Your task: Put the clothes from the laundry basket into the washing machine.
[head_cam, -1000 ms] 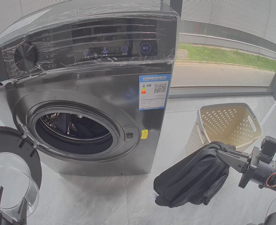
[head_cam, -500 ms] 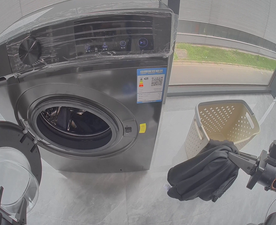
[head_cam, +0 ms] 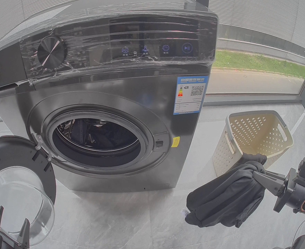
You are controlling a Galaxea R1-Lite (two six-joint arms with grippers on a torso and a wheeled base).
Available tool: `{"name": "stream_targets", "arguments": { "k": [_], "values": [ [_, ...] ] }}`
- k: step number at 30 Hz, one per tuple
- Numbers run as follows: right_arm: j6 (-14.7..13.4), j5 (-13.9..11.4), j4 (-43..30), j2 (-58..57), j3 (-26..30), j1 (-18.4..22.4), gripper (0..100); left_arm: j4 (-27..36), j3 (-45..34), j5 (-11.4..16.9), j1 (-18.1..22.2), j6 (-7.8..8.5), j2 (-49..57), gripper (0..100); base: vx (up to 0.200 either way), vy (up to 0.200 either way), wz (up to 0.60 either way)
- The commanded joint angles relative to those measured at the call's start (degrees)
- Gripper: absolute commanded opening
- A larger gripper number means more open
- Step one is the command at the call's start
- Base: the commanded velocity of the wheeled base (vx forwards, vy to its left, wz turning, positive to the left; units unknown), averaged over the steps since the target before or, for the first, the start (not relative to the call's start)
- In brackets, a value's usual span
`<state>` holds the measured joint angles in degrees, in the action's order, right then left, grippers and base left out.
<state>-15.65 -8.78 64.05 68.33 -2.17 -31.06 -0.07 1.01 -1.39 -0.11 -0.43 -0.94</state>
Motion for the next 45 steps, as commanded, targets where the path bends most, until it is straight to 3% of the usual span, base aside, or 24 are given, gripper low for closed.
{"name": "stream_targets", "arguments": {
  "k": [1,15,18,23,35,41,45],
  "values": [
    [0.01,-0.10,0.02,0.58,-0.03,-0.23,0,-0.01,-1.01,-0.02,0.02,-0.01,0.85,100,0.000,0.000,0.00],
    [0.54,0.52,0.11,0.23,-0.73,-1.55,0,-0.01,-1.01,-0.28,0.02,-0.98,0.85,100,0.000,0.000,0.00],
    [1.77,0.43,0.02,0.14,-0.82,-1.55,0,-0.01,-1.01,-0.28,0.02,-0.98,0.94,100,0.000,0.000,0.00],
    [3.96,0.43,-2.44,0.67,-0.82,-2.60,0,-0.01,-1.01,-0.10,0.02,-0.19,0.85,100,0.000,0.000,0.00],
    [3.35,-0.19,-4.20,1.37,-2.22,-3.83,0,-0.01,-1.01,0.42,0.02,0.34,0.94,100,0.000,0.000,0.00],
    [1.77,-0.19,-4.37,1.81,-2.84,-1.55,0,-0.01,-1.01,0.42,0.11,0.34,0.94,100,0.000,0.000,0.00],
    [-3.16,-0.19,-4.55,1.02,-2.05,-0.93,0,-0.01,-1.01,0.42,0.02,0.25,0.85,100,0.000,0.000,0.00]
  ]
}}
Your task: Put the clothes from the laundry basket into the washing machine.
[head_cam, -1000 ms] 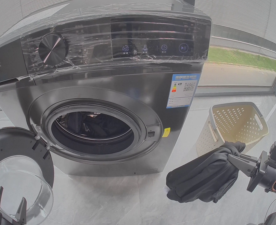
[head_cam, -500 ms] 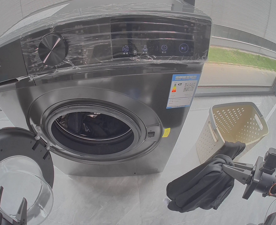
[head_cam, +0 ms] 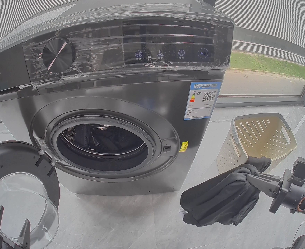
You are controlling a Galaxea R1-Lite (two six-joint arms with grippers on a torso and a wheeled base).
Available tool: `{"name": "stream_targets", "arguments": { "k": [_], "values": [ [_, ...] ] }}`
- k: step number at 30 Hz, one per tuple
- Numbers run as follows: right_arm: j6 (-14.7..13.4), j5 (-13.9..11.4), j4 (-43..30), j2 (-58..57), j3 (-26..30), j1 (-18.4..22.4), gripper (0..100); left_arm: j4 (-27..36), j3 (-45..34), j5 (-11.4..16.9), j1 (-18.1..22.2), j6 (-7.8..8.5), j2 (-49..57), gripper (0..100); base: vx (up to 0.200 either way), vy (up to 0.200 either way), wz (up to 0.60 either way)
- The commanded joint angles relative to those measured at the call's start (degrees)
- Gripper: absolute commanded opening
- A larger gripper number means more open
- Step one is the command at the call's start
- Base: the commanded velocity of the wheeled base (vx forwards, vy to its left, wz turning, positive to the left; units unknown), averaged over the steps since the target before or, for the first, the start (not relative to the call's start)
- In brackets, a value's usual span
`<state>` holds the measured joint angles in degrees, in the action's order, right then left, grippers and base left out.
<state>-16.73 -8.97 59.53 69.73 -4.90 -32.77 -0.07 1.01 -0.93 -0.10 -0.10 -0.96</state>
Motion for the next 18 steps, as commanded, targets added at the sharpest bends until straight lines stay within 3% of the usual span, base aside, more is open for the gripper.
{"name": "stream_targets", "arguments": {
  "k": [1,9,12,18],
  "values": [
    [-2.87,0.01,0.06,-0.38,1.12,0.86,0,-0.01,-1.01,-0.04,0.01,-0.08,0.96,100,0.000,0.000,0.00],
    [-2.96,0.53,0.85,-0.47,1.12,2.01,0,-0.01,-1.01,-0.04,0.01,-0.08,0.96,100,0.000,0.000,0.00],
    [-0.41,0.18,0.24,-0.56,1.38,2.89,0,-0.01,-1.01,-0.04,0.01,-0.78,0.96,100,-0.200,0.000,0.00],
    [0.64,0.36,-0.11,-1.70,2.35,1.57,0,-0.01,-1.01,-0.13,0.01,-0.52,0.96,100,-0.200,0.000,0.00]
  ]
}}
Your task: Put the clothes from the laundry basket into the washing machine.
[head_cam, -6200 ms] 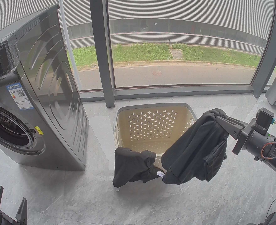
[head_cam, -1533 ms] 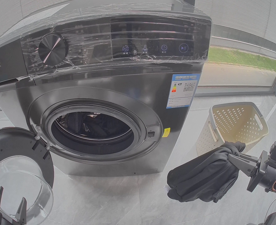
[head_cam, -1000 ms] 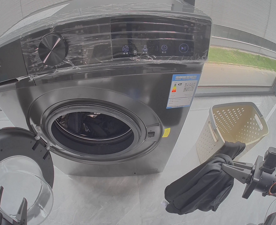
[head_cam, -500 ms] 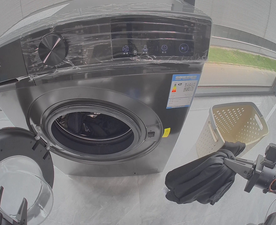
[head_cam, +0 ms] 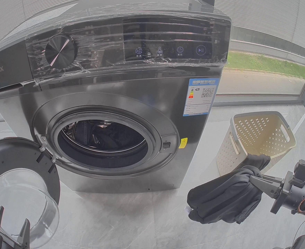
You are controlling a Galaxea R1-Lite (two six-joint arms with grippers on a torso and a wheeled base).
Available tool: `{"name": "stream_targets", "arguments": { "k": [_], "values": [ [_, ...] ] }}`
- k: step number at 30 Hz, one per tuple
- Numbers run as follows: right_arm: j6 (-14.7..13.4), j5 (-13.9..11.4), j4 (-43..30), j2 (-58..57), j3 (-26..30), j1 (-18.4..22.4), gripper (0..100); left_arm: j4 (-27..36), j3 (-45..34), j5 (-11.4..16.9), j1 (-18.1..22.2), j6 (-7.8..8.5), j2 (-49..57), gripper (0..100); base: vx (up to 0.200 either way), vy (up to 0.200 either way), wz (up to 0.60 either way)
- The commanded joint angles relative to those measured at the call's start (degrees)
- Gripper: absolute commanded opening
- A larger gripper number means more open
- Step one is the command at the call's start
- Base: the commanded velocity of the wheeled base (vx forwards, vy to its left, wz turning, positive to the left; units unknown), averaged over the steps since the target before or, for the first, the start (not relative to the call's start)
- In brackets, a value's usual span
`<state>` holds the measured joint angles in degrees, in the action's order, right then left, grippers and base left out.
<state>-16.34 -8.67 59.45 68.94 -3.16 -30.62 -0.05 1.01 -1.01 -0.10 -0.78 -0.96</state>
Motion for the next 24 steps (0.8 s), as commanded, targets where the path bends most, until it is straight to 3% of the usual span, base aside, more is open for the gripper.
{"name": "stream_targets", "arguments": {
  "k": [1,12,15,24],
  "values": [
    [1.04,0.05,-0.22,-1.88,1.40,-1.02,0,0.05,-1.01,-0.04,0.10,0.52,0.96,100,0.000,0.000,0.00],
    [5.00,0.93,-2.06,-3.28,-0.09,-0.58,0,0.05,-1.01,0.13,0.01,0.52,0.96,100,0.000,0.000,0.00],
    [4.82,3.66,-2.06,-1.44,-1.94,-0.05,0,-0.04,-1.01,0.13,0.01,0.52,0.96,100,0.000,0.000,0.00],
    [4.56,11.39,-1.89,7.35,-8.88,0.04,0,-0.04,-1.01,0.13,0.01,0.60,0.88,100,0.000,0.200,0.00]
  ]
}}
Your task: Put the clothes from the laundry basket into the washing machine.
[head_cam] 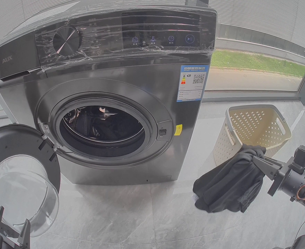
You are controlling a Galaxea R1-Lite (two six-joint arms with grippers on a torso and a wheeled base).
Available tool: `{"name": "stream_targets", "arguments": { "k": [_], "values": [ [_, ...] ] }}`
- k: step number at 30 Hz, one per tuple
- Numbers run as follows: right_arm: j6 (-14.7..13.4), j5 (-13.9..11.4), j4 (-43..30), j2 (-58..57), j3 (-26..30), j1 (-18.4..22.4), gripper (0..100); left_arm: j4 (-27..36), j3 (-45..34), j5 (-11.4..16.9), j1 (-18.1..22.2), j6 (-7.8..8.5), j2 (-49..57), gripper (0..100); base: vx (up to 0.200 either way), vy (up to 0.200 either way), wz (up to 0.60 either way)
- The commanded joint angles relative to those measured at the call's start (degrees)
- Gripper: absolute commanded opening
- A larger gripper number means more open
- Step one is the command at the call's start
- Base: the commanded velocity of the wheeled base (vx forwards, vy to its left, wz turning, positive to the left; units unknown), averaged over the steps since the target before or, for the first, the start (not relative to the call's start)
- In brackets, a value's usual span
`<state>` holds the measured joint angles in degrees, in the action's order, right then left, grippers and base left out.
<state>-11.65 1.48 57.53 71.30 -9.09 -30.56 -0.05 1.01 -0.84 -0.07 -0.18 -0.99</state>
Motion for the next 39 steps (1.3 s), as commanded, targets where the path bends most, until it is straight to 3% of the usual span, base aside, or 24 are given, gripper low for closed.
{"name": "stream_targets", "arguments": {
  "k": [1,11,15,21,39],
  "values": [
    [-0.21,1.43,0.13,6.39,-4.00,-0.02,0,-0.04,-1.01,-0.04,-0.01,0.01,0.99,100,0.000,0.000,0.00],
    [-0.47,1.34,0.83,14.30,-11.82,-2.05,0,-0.04,-1.01,-0.04,-0.01,0.01,0.90,100,0.000,0.000,0.00],
    [-0.83,1.51,0.83,14.65,-12.09,-3.54,0,-0.04,-1.01,-0.04,-0.01,-0.08,0.90,100,0.000,0.000,0.00],
    [-1.35,1.43,0.83,15.01,-12.18,-3.89,0,-0.04,-1.01,-0.04,-0.01,0.01,0.99,100,0.000,0.200,0.00],
    [-1.53,1.43,0.83,15.01,-12.35,-3.98,0,-0.04,-1.01,-0.04,-0.01,0.01,0.99,100,-0.067,0.000,0.00]
  ]
}}
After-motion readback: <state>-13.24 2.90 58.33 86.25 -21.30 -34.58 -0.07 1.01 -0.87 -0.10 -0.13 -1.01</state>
